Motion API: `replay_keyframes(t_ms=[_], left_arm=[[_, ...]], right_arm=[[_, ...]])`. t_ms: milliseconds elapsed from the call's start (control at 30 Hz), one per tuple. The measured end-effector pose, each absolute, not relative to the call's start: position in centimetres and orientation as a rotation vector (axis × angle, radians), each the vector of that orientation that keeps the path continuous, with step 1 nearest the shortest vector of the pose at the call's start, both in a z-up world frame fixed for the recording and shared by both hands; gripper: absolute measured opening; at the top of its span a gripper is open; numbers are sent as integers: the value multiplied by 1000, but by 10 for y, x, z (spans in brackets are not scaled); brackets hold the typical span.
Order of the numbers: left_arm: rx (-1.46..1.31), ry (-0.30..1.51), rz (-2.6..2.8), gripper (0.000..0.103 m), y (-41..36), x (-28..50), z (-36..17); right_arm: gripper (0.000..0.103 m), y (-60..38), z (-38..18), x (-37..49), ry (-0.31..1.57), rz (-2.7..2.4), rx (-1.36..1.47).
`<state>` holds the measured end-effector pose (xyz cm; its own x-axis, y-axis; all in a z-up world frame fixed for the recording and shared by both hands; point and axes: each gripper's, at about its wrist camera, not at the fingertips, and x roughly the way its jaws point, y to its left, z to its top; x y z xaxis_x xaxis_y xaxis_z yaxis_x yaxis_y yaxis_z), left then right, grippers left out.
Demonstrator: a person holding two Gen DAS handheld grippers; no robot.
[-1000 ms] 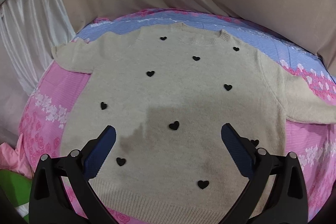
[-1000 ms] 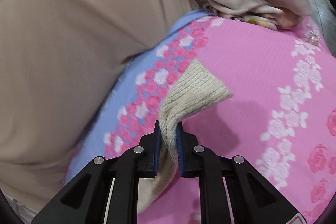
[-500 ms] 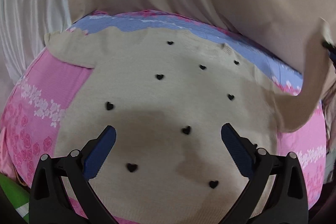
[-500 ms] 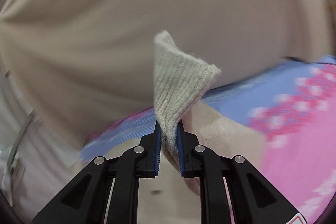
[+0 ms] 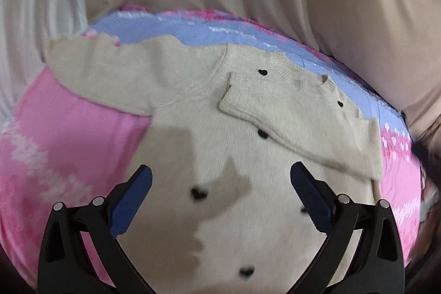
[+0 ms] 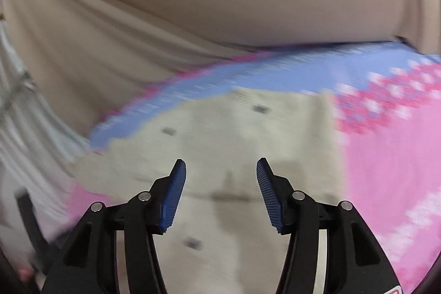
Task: Fold small clothes
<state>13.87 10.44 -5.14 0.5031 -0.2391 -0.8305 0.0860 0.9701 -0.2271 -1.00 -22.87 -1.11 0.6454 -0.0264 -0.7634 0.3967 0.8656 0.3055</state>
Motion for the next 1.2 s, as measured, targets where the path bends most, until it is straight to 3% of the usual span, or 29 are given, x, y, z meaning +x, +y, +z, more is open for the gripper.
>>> replay_keyframes(t_ms=[200, 267, 333, 367, 400, 433, 467, 533, 633, 833, 1000, 1067, 1200], left_arm=[[-361, 1108, -175, 98, 76, 209, -103], [-402, 1131, -152, 92, 68, 222, -120], [-408, 1148, -136, 71, 59, 231, -132], [-377, 1133, -109, 66, 55, 233, -131], [-358, 1120, -113, 41, 50, 236, -127], [-349, 1131, -146, 10, 45, 241, -125], [-363, 1133, -187, 9, 42, 246, -121], [-370, 1073, -185, 9, 44, 252, -105], [-374, 1018, -193, 9, 49, 254, -82], [-296, 1148, -192, 9, 44, 246, -125], [-324, 1128, -203, 13, 50, 237, -130], [-323, 1129, -211, 13, 51, 237, -131], [-335, 1123, -207, 14, 53, 234, -132]], right_arm=[[52, -267, -74, -33, 974, -381, 377], [52, -276, -96, -34, 1016, -385, 367], [52, -287, -116, -28, 1034, -381, 407], [52, -288, -120, -21, 1033, -372, 422], [52, -291, -126, -14, 1035, -356, 438], [48, -291, -130, -6, 1033, -333, 456], [31, -288, -130, -3, 1026, -302, 480], [9, -296, -126, 6, 998, -306, 511], [8, -321, -104, -18, 846, -379, 644], [5, -345, -147, -41, 901, -435, 726], [10, -324, -130, -38, 944, -426, 636], [19, -311, -114, -38, 935, -436, 586], [19, -290, -79, -31, 852, -374, 538]])
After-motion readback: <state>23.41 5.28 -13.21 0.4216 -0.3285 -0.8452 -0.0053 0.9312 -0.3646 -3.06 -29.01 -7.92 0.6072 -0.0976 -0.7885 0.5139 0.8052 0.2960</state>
